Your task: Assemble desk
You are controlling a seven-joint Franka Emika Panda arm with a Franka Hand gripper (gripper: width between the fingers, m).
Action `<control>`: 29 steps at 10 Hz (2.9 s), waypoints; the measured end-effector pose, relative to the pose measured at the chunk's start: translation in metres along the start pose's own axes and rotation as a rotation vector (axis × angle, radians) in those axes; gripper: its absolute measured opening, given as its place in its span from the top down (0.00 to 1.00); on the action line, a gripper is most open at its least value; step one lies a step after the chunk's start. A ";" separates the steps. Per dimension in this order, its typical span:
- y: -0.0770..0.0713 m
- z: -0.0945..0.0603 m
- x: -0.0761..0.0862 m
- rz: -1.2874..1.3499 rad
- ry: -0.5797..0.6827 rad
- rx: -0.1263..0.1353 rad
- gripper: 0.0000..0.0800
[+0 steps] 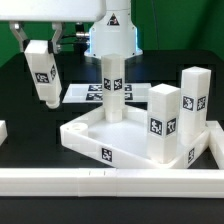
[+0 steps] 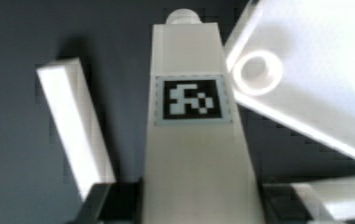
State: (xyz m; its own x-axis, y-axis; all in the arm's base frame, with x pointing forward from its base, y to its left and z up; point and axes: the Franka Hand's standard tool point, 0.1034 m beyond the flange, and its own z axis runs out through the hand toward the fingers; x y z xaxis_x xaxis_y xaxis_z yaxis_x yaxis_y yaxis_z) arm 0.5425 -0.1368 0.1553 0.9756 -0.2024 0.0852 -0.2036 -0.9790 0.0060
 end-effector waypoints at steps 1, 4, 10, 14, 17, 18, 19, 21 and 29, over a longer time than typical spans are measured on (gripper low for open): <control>0.004 0.001 0.000 0.002 0.080 -0.015 0.64; -0.013 -0.008 0.016 0.024 0.289 -0.030 0.64; -0.018 -0.006 0.016 0.040 0.289 -0.021 0.64; -0.052 0.004 0.008 0.027 0.296 -0.010 0.64; -0.050 0.010 0.009 0.025 0.288 -0.018 0.64; -0.051 0.011 0.008 0.025 0.287 -0.018 0.64; -0.054 0.014 0.003 0.019 0.284 -0.017 0.64; -0.055 0.017 -0.005 0.017 0.276 -0.018 0.64; -0.053 0.027 -0.001 -0.001 0.314 -0.048 0.64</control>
Offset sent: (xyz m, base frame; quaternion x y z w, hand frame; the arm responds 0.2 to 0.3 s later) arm 0.0331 0.0400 0.0197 0.0461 0.2005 0.0753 0.9757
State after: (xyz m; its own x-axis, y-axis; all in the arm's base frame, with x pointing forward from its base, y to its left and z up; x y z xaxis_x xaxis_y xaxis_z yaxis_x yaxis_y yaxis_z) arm 0.5541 -0.0852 0.1283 0.9044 -0.1771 0.3882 -0.2135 -0.9756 0.0522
